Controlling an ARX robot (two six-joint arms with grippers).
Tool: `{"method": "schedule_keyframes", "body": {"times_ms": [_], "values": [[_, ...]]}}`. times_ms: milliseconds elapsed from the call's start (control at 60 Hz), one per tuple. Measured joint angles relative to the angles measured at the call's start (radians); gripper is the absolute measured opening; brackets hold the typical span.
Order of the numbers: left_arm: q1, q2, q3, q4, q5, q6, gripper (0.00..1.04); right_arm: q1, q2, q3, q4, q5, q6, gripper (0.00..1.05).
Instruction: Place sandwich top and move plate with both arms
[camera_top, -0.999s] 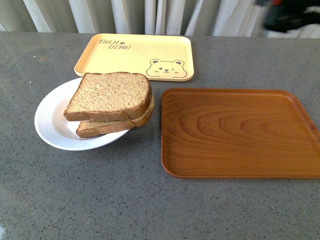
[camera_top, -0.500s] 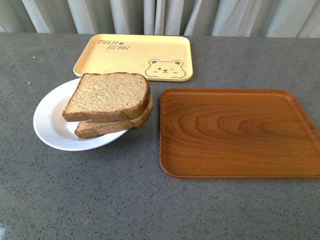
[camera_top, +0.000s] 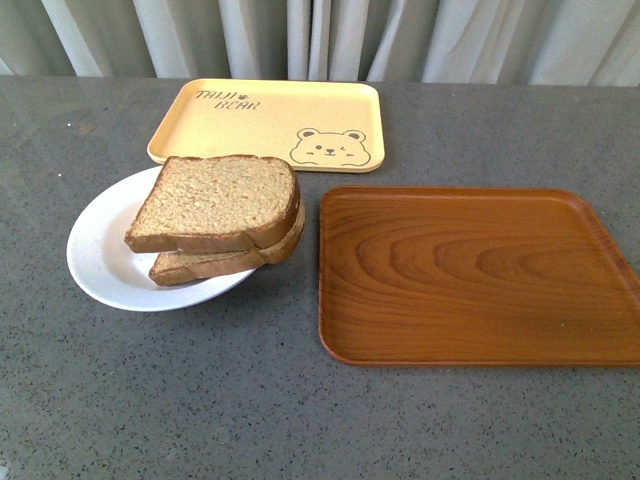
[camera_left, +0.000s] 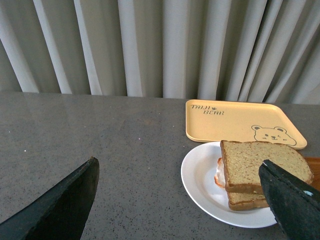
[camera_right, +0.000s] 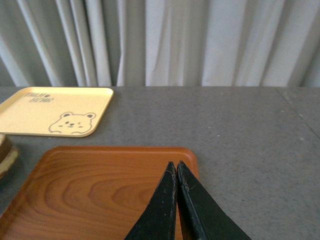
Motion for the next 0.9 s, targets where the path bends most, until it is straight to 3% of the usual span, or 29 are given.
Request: {"method": "schedule_keyframes", "body": {"times_ms": [333,899], "values": [[0.0,0.0,0.0,0.0,0.0,0.0,0.96,-0.007,-0.28,-0.001,-0.252,-0.008,0.0,0.02],[0.0,0.0,0.0,0.0,0.0,0.0,0.96,-0.007,-0.528,-0.002,-0.493,-0.007,0.0,0.02]]}}
